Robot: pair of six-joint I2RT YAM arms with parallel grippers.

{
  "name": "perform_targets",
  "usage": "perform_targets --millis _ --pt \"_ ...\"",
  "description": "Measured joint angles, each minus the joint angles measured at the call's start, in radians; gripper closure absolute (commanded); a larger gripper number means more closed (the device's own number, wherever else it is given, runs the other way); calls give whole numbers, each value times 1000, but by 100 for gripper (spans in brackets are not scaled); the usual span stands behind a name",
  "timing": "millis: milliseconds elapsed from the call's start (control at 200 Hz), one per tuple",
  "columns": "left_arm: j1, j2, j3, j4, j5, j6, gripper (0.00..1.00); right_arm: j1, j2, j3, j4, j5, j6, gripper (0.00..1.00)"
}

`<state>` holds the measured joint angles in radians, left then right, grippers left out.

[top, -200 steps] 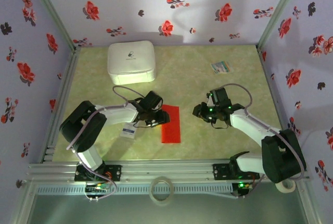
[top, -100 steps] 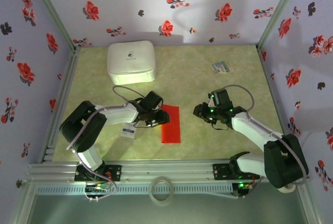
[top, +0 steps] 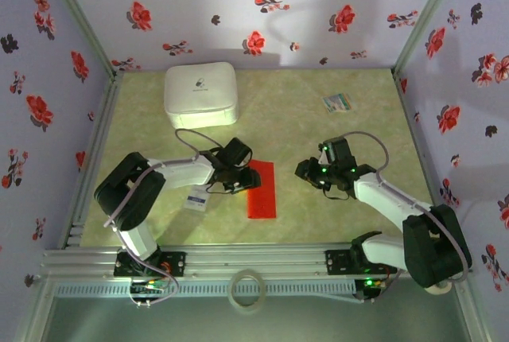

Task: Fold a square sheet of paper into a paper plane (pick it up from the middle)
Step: Hold the square sheet of paper at the center of the table.

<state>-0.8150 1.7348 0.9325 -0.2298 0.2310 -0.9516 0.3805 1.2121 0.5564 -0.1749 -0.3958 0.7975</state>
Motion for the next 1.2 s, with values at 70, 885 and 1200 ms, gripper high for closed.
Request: perform_targets --millis 70,885,1200 --pt "-3 5 11 -14 -6 0 54 0 0 0 3 0 0 67" --pt "-20 54 88 -119 -42 42 54 0 30 0 39 -13 16 66" --pt "-25 60 98 -136 -59 45 58 2 41 0 45 -27 19 66"
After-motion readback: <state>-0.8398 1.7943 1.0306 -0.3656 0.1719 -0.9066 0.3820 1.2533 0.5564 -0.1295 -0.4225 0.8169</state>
